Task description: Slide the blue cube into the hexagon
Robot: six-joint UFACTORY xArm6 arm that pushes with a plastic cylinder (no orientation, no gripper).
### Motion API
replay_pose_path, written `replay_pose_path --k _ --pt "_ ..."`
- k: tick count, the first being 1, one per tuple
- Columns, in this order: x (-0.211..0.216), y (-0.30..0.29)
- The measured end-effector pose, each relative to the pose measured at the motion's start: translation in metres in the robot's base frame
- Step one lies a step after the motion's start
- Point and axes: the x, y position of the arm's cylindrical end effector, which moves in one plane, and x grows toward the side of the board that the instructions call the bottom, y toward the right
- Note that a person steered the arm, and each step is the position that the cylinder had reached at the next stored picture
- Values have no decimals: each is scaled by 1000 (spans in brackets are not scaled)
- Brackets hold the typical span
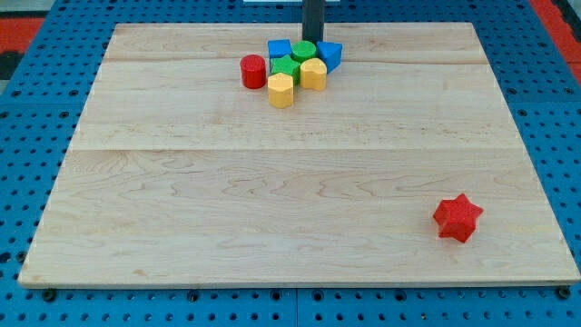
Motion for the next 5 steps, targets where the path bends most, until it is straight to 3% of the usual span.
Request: replay_pose_path --k 2,4,5 --pt "0 -1" --pt "-27 98" --pt "-7 84"
